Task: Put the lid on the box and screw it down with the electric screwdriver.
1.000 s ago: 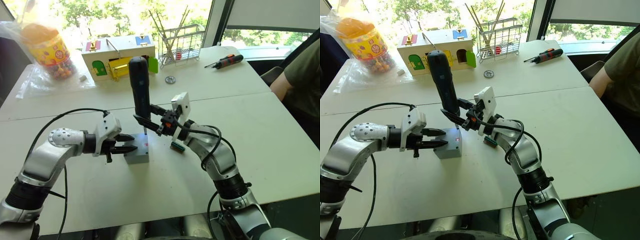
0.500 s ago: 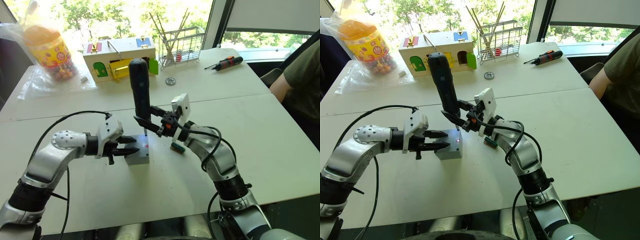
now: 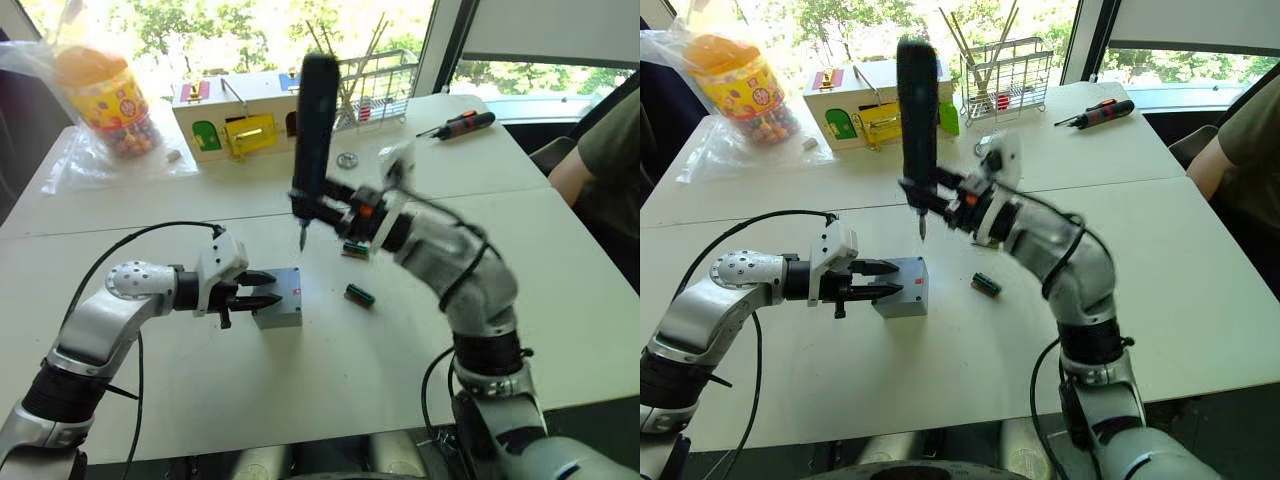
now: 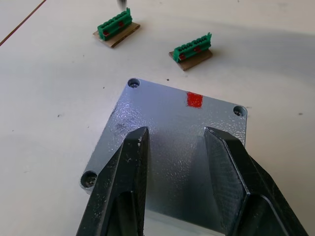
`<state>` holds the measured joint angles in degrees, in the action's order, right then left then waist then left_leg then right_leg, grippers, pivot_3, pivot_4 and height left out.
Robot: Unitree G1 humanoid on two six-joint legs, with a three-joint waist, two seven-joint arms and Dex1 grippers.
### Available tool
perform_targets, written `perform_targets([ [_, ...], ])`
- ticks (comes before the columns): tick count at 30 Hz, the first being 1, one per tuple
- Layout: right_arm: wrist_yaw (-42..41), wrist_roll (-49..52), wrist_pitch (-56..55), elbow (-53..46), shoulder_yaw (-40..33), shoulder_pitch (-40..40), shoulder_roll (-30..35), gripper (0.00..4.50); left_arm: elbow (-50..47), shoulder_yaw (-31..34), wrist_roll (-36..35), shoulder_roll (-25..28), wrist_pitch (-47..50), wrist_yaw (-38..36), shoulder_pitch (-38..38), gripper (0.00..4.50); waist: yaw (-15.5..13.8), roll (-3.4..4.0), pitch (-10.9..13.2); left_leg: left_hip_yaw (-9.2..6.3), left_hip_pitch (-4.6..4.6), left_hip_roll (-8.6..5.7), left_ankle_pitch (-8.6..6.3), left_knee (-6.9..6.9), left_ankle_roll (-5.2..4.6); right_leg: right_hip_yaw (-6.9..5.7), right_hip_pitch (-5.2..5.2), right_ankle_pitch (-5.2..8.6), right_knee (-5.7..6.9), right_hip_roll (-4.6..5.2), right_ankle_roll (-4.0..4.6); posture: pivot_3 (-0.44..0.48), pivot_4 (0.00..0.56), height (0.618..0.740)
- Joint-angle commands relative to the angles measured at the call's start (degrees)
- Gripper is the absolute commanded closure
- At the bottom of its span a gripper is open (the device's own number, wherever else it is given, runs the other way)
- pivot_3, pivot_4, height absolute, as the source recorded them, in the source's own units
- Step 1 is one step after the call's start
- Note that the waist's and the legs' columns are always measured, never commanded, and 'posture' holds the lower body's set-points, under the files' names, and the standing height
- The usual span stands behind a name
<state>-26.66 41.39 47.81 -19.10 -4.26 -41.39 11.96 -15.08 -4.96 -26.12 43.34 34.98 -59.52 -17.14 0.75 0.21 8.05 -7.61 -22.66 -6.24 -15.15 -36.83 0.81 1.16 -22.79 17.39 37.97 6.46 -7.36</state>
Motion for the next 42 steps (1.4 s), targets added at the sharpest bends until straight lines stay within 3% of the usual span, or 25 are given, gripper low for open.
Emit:
perform_targets([
  [1, 7.3, 10.2, 7.4, -1.5, -10.1, -6.7, 2.7, 2.76, -0.1, 3.9, -5.9, -2.7, 4.4, 1.5, -3.1, 2.7, -0.1, -0.06, 0.0, -0.03, -0.02, 0.0, 0.0, -0.01, 0.0, -0.02, -0.03, 0.0, -0.01, 0.0, 0.0, 0.0, 0.15, 0.74],
  [4, 13.4, 12.0, 18.9, 1.8, -12.5, -11.0, 8.7, 2.76, 0.2, 5.6, -8.3, -4.3, 6.0, 2.1, -6.4, 2.7, -0.1, -0.11, 0.1, -0.08, -0.09, -0.01, 0.0, -0.11, -0.01, -0.05, -0.08, 0.0, -0.03, 0.01, 0.0, 0.0, 0.15, 0.74],
  [9, 5.1, 6.1, 24.6, 7.5, -6.6, -12.9, 29.0, 2.76, -2.3, 2.6, -7.2, -2.2, 5.9, 0.0, -11.1, 2.7, 0.1, -0.09, 0.2, 0.02, -0.88, -0.03, 0.03, -0.29, 0.01, -0.05, -0.67, 0.0, -0.01, 0.05, -0.01, 0.0, 0.15, 0.74],
  [11, -0.2, 7.6, 32.2, 11.4, -3.6, -13.3, 36.8, 2.76, -4.4, -0.1, -5.5, -1.0, 3.7, -2.3, -11.4, 2.7, 0.2, -0.05, 0.4, 0.12, -0.9, -0.04, 0.02, -0.25, -0.01, -0.03, -0.72, -0.01, -0.01, 0.09, -0.01, 0.0, 0.15, 0.74],
  [18, -10.2, 3.9, 40.0, 18.1, 8.7, -10.7, 49.9, 2.76, -8.0, -4.8, -2.6, -4.0, 0.1, -0.6, -11.7, 2.7, 0.2, -0.17, 0.7, 0.44, -0.86, 0.07, -0.15, -0.32, -0.33, -0.02, -0.7, -0.01, -0.04, 0.12, -0.01, 0.0, 0.15, 0.74],
  [22, -15.5, 4.8, 44.5, 26.4, 14.1, -11.9, 50.3, 2.76, -9.9, -7.7, -0.6, -4.3, -1.7, -1.2, -9.4, 2.7, 0.1, -0.18, 0.7, 0.51, -0.86, 0.06, -0.1, -0.31, -0.23, 0.0, -0.71, -0.01, -0.09, 0.14, -0.01, 0.0, 0.15, 0.74],
  [29, -18.6, -0.9, 44.7, 41.2, 23.4, -17.0, 45.4, 2.76, -9.5, -10.2, 3.7, -4.5, -5.0, -0.1, -6.4, 2.7, 0.0, -0.18, 0.8, 0.7, -0.85, 0.05, -0.09, -0.37, -0.22, 0.1, -0.73, -0.01, -0.1, 0.19, -0.01, 0.0, 0.15, 0.74],
  [41, -23.4, -10.0, 40.5, 46.7, 31.0, -21.1, 40.9, 2.76, -10.5, -9.3, 3.4, -6.5, -4.0, 2.6, -4.4, 2.7, -0.1, -0.19, 0.8, 0.7, -0.87, 0.01, -0.1, -0.42, -0.23, 0.09, -0.75, -0.01, -0.07, 0.21, -0.02, 0.0, 0.15, 0.74],
  [42, -23.7, -10.5, 40.2, 46.6, 31.1, -21.2, 40.8, 1.75, -10.7, -9.1, 3.2, -6.4, -3.7, 2.8, -4.0, 2.7, -0.1, -0.19, 0.8, 0.7, -0.87, 0.01, -0.1, -0.41, -0.23, 0.09, -0.75, -0.01, -0.07, 0.21, -0.02, 0.0, 0.15, 0.74],
])
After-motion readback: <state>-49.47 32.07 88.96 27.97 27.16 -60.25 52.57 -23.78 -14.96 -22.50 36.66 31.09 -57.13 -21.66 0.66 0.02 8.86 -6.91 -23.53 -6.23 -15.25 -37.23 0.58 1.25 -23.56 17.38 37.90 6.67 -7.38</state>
